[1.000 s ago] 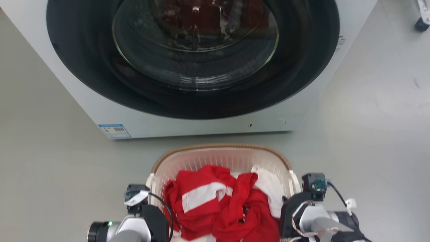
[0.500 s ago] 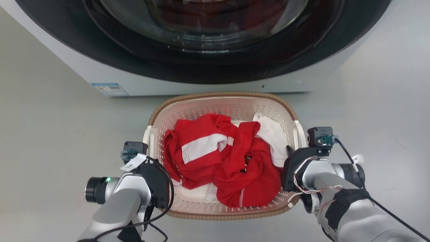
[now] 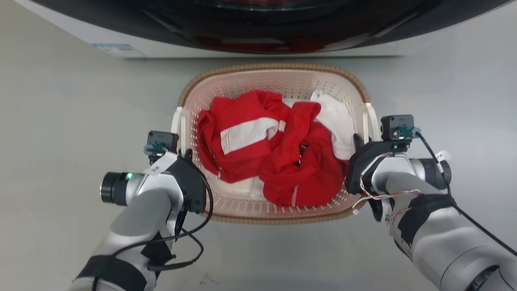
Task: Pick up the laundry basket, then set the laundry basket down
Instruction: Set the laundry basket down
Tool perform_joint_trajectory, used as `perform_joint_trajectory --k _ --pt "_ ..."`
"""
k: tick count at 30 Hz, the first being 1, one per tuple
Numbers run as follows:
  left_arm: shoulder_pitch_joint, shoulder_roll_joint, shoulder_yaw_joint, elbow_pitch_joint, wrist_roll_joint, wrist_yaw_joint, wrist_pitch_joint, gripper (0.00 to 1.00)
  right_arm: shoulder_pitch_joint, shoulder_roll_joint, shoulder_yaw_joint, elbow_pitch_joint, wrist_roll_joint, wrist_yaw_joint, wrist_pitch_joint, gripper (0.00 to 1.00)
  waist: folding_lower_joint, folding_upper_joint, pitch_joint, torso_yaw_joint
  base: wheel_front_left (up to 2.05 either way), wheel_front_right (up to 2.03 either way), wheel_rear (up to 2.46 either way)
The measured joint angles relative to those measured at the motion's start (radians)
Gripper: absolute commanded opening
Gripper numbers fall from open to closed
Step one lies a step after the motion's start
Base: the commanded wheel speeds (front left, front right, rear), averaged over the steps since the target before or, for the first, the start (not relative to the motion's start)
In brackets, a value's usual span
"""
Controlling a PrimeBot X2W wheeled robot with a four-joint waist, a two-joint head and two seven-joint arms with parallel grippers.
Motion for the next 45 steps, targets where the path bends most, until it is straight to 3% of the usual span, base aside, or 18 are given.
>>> perform_joint_trajectory --k 16,33,34,35,36,37,38,39,40,41,45 --pt "-0.125 -0.004 -0.002 -0.01 0.009 0.007 -0.034 0.0 -0.125 -0.016 -0.006 0.027 -0.017 0.004 -0.049 0.0 0.0 -0.0001 0.215 0.035 0.0 0.0 0.0" --pt "-0.172 -0.008 -0.009 0.02 0.016 -0.001 -0.081 0.0 -0.163 -0.012 -0.005 0.053 -0.028 0.015 -0.085 0.0 -0.0003 -0.0002 0.25 0.057 0.0 0.0 0.0" --pt "-0.172 -0.008 -0.009 0.022 0.016 -0.001 -0.083 0.0 -0.163 -0.012 -0.005 0.054 -0.028 0.015 -0.085 0.09 -0.0003 -0.0002 0.25 0.057 0.0 0.0 0.0" --pt "-0.172 -0.009 -0.009 0.026 0.016 -0.001 -0.084 0.0 -0.163 -0.011 -0.003 0.055 -0.031 0.017 -0.087 0.24 -0.0003 -0.0002 0.249 0.058 0.0 0.0 0.0" --pt "-0.172 -0.009 -0.009 0.03 0.016 -0.001 -0.085 0.17 -0.163 -0.01 -0.002 0.056 -0.035 0.018 -0.089 0.36 -0.0003 -0.0002 0.248 0.058 0.0 0.0 0.0" --pt "-0.172 -0.008 -0.01 0.034 0.016 -0.002 -0.089 0.27 -0.163 -0.009 0.003 0.058 -0.038 0.018 -0.092 0.4 -0.0003 -0.0002 0.246 0.058 0.0 0.0 0.0" --pt "-0.173 -0.008 -0.012 0.035 0.017 -0.002 -0.091 0.35 -0.161 -0.008 0.007 0.06 -0.044 0.018 -0.092 0.58 -0.0003 -0.0003 0.244 0.058 0.0 0.0 0.0" --pt "-0.173 -0.009 -0.013 0.038 0.017 -0.002 -0.091 0.49 -0.161 -0.007 0.009 0.061 -0.045 0.02 -0.093 0.85 -0.0003 -0.0002 0.241 0.059 0.0 0.0 0.0" --pt "-0.173 -0.008 -0.013 0.041 0.017 -0.002 -0.091 0.79 -0.161 -0.006 0.009 0.061 -0.045 0.022 -0.093 1.0 -0.0003 -0.0002 0.238 0.059 0.0 0.0 0.0" --pt "-0.173 -0.008 -0.012 0.043 0.017 -0.002 -0.092 1.0 -0.161 -0.003 0.009 0.062 -0.045 0.022 -0.094 1.0 -0.0004 -0.0002 0.231 0.06 0.0 0.0 0.0" --pt "-0.173 -0.009 -0.011 0.046 0.017 -0.002 -0.092 1.0 -0.161 -0.002 0.011 0.066 -0.047 0.022 -0.098 1.0 -0.0003 -0.0002 0.219 0.06 0.0 0.0 0.0"
